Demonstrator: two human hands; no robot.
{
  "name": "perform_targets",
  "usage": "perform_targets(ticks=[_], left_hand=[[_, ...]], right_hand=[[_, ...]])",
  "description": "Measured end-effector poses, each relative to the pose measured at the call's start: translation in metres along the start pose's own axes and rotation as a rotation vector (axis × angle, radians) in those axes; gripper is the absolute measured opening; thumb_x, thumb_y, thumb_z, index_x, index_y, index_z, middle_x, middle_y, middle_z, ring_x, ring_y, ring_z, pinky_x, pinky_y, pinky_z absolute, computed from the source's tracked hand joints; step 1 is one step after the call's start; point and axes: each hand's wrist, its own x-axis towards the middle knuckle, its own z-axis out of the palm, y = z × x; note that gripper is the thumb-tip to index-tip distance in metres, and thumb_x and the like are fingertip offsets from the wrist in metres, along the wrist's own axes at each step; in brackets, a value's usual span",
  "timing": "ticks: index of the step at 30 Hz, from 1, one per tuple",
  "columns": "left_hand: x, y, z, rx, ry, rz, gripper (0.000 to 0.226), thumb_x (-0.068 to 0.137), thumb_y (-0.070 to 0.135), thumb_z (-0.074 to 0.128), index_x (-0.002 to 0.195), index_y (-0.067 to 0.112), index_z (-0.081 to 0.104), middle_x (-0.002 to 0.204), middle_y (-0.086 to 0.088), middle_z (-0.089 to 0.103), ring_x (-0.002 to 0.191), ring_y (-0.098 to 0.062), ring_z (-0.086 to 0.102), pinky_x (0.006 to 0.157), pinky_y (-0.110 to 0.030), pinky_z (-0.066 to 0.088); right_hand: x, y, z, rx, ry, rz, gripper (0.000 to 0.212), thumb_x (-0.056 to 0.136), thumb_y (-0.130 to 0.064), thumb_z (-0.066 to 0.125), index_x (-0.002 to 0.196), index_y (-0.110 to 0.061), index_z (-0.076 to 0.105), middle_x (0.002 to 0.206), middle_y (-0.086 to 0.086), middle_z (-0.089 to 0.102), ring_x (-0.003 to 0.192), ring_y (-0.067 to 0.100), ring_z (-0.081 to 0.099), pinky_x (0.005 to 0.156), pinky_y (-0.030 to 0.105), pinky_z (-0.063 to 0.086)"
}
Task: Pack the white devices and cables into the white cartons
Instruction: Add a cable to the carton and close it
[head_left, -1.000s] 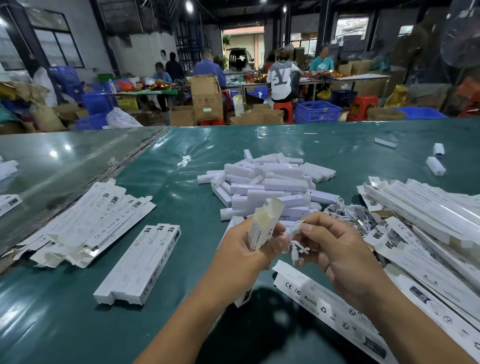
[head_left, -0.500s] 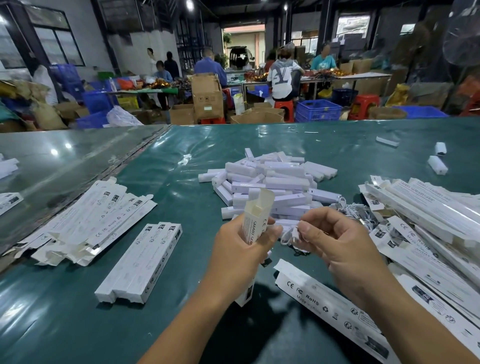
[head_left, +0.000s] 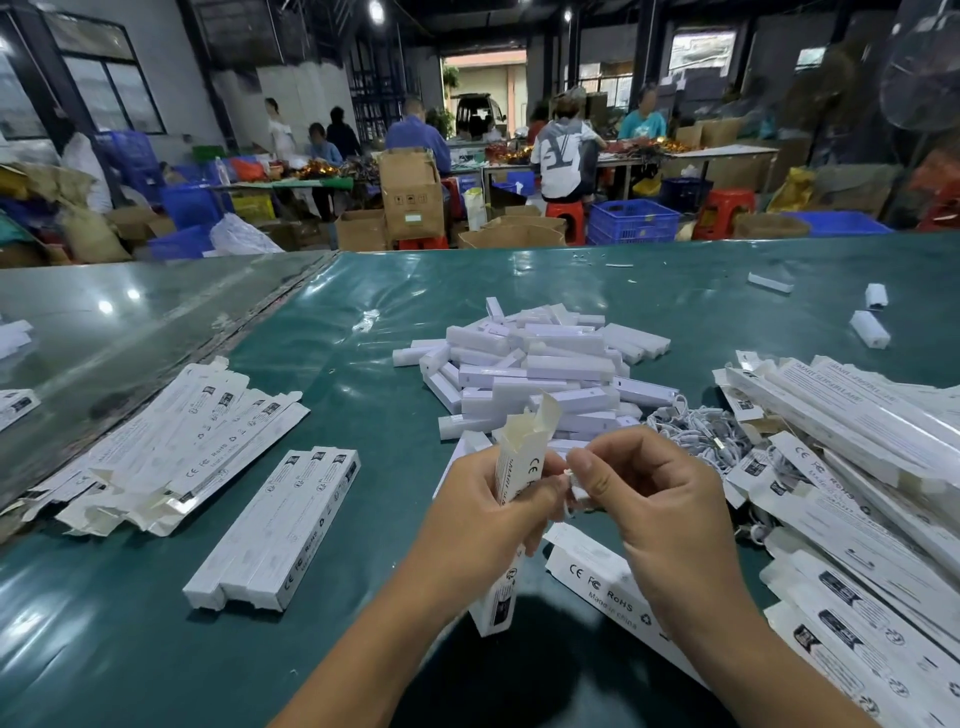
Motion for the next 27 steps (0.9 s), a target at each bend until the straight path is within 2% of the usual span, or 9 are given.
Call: perform_targets(ticks=[5, 8, 10, 14, 17, 20, 22, 24, 27], left_hand=[[0.0014, 0.0001, -0.0007, -0.042, 0.051, 0.047, 0.026, 0.085, 0.024, 0.066, 0.091, -0.001, 0.070, 0.057, -0.002, 0.057, 0.049, -0.017, 0.050, 0.052, -0.024, 0.044], [0.0005, 0.0014, 0.0006, -0.078, 0.082, 0.072, 0.036, 0.081, 0.033, 0.071, 0.092, -0.001, 0.068, 0.059, -0.002, 0.060, 0.050, -0.017, 0.052, 0.052, -0.025, 0.047], [0.0009, -0.0002, 0.0004, -0.036, 0.117, 0.068, 0.027, 0.082, 0.030, 0.072, 0.089, 0.004, 0.068, 0.058, 0.001, 0.060, 0.051, -0.015, 0.053, 0.054, -0.025, 0.047], [0.0007, -0.0018, -0.0003, 0.068, 0.133, 0.111, 0.009, 0.084, 0.028, 0.070, 0.085, 0.019, 0.070, 0.062, 0.006, 0.064, 0.055, -0.008, 0.056, 0.055, -0.023, 0.047], [-0.0018, 0.0006, 0.0010, 0.137, 0.112, 0.156, 0.014, 0.084, 0.038, 0.067, 0.089, 0.026, 0.071, 0.074, -0.001, 0.071, 0.063, -0.018, 0.061, 0.058, -0.036, 0.052], [-0.0023, 0.0002, -0.0001, 0.162, 0.122, 0.158, 0.019, 0.085, 0.033, 0.066, 0.089, 0.016, 0.071, 0.078, -0.012, 0.069, 0.071, -0.035, 0.061, 0.062, -0.048, 0.052], [-0.0014, -0.0014, -0.0009, 0.216, 0.147, 0.164, 0.012, 0.085, 0.025, 0.065, 0.084, 0.014, 0.068, 0.074, -0.014, 0.064, 0.064, -0.033, 0.055, 0.059, -0.048, 0.048], [-0.0009, -0.0021, -0.0004, 0.287, 0.161, 0.190, 0.010, 0.086, 0.025, 0.064, 0.080, 0.017, 0.064, 0.068, -0.009, 0.059, 0.059, -0.027, 0.049, 0.055, -0.042, 0.044], [-0.0006, -0.0020, 0.0011, 0.323, 0.165, 0.200, 0.013, 0.088, 0.029, 0.063, 0.080, 0.017, 0.064, 0.068, -0.007, 0.059, 0.062, -0.029, 0.052, 0.054, -0.042, 0.045]], right_hand=[[-0.0002, -0.0074, -0.0003, 0.027, -0.075, 0.075, 0.015, 0.075, -0.031, 0.079, 0.084, -0.019, 0.077, 0.078, 0.005, 0.074, 0.072, 0.012, 0.070, 0.069, 0.017, 0.054], [0.0010, -0.0071, 0.0012, 0.129, -0.069, 0.240, 0.025, 0.071, -0.037, 0.078, 0.086, -0.016, 0.078, 0.083, 0.008, 0.076, 0.078, 0.021, 0.073, 0.070, 0.024, 0.059], [0.0002, -0.0083, 0.0036, 0.167, -0.080, 0.298, 0.030, 0.072, -0.041, 0.075, 0.090, -0.017, 0.080, 0.087, 0.014, 0.078, 0.079, 0.030, 0.076, 0.068, 0.030, 0.062], [-0.0019, -0.0089, 0.0085, 0.196, -0.027, 0.303, 0.036, 0.079, -0.046, 0.069, 0.091, -0.015, 0.082, 0.084, 0.018, 0.077, 0.074, 0.032, 0.076, 0.064, 0.028, 0.061], [0.0011, -0.0061, 0.0066, 0.267, -0.032, 0.381, 0.032, 0.075, -0.040, 0.073, 0.086, -0.011, 0.082, 0.087, 0.017, 0.078, 0.071, 0.025, 0.075, 0.065, 0.027, 0.061], [0.0042, -0.0054, 0.0022, 0.314, -0.081, 0.461, 0.030, 0.065, -0.032, 0.079, 0.083, -0.008, 0.082, 0.092, 0.018, 0.077, 0.074, 0.022, 0.074, 0.070, 0.028, 0.062], [0.0040, -0.0048, -0.0004, 0.273, -0.072, 0.439, 0.033, 0.060, -0.035, 0.081, 0.083, -0.010, 0.082, 0.088, 0.016, 0.077, 0.075, 0.022, 0.073, 0.070, 0.026, 0.061], [0.0025, -0.0027, -0.0011, 0.192, -0.036, 0.376, 0.033, 0.061, -0.038, 0.081, 0.083, -0.014, 0.081, 0.080, 0.012, 0.076, 0.072, 0.020, 0.072, 0.068, 0.024, 0.060], [0.0008, -0.0002, -0.0004, 0.182, -0.009, 0.322, 0.030, 0.062, -0.036, 0.080, 0.083, -0.015, 0.080, 0.078, 0.011, 0.076, 0.071, 0.019, 0.073, 0.069, 0.024, 0.060]])
